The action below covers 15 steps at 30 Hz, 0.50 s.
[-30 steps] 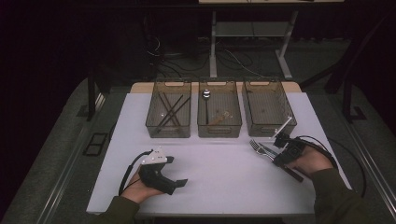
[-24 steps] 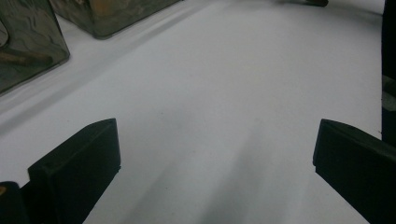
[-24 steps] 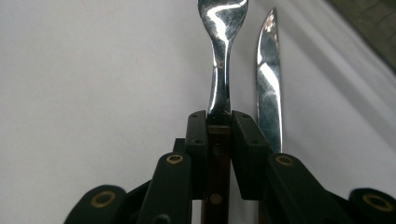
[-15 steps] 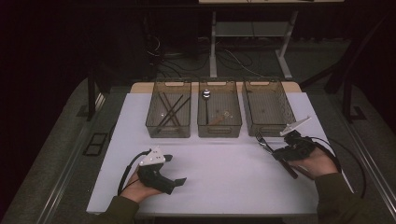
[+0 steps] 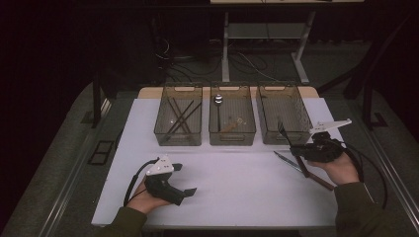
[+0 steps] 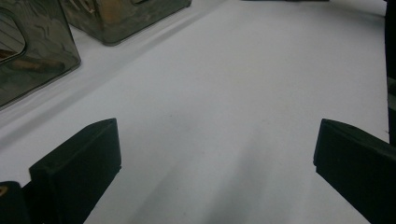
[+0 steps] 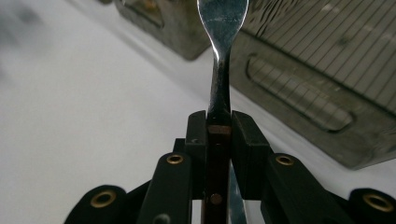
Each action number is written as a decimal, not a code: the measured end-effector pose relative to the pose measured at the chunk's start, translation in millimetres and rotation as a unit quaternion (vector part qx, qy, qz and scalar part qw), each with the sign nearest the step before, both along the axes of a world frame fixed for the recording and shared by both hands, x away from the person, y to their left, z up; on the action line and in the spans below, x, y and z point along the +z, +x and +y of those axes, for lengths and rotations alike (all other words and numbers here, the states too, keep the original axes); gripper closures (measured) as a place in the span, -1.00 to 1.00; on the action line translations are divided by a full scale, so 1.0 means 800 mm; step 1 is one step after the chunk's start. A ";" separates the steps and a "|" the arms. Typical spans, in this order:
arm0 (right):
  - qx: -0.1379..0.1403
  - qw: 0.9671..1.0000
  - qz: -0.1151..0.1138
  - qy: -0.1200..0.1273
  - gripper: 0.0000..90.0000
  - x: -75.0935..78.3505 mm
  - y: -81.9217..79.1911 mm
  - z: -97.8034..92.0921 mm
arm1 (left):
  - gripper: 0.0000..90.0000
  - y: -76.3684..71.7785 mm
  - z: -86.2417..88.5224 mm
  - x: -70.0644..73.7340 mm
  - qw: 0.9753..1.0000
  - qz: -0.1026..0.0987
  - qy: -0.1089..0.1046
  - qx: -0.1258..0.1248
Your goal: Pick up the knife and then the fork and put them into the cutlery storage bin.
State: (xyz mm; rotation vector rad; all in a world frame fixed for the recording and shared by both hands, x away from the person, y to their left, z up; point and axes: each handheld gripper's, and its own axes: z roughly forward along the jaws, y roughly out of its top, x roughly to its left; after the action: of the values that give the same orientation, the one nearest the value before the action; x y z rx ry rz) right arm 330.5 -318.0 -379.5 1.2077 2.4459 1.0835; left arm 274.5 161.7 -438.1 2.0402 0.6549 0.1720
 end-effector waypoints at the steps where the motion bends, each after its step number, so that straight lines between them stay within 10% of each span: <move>1: -0.006 1.000 -0.007 0.005 0.72 0.002 0.000 -0.001 | -1.00 0.000 0.000 0.000 1.000 0.000 0.001 0.000; 15: -0.071 0.993 -0.073 0.059 0.72 0.024 0.007 -0.020 | -1.00 0.000 -0.001 0.000 1.000 0.003 -0.001 0.000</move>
State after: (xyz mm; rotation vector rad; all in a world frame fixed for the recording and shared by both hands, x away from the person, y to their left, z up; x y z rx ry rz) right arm 336.4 -333.9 -360.1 1.2673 2.1792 1.2437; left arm 274.7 160.8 -438.0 2.0390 0.6575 0.1659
